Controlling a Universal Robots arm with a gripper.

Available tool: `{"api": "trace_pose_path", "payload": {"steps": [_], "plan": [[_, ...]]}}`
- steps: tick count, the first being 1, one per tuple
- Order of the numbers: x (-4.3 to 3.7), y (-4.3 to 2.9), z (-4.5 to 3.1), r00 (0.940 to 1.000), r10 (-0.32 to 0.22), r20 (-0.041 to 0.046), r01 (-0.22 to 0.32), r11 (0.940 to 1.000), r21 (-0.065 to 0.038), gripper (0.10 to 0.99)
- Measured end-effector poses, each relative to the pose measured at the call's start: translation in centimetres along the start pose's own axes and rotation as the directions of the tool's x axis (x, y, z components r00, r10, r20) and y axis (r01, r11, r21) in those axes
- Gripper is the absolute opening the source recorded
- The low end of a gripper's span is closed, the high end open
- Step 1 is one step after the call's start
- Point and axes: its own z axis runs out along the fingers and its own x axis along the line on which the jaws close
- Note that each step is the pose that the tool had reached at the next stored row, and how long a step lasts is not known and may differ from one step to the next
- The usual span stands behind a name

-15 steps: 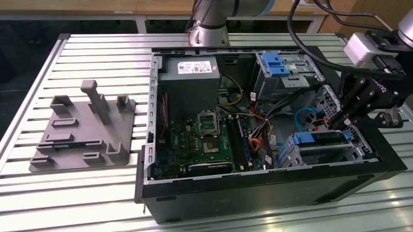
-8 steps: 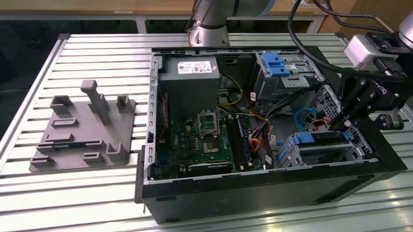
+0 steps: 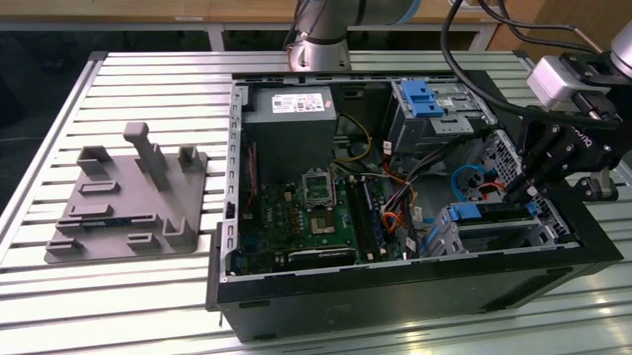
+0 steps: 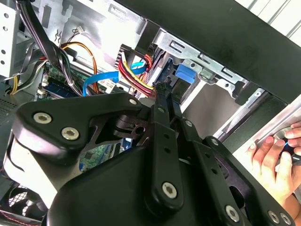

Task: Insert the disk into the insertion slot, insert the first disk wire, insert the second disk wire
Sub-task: 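Insert the first disk wire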

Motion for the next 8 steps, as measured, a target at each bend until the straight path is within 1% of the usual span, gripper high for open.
{"api": "trace_pose_path", "payload": {"steps": [8], "plan": [[0.05,-0.01,0.19,1.0,0.0,0.0001,0.0,1.0,0.0,0.165]]}}
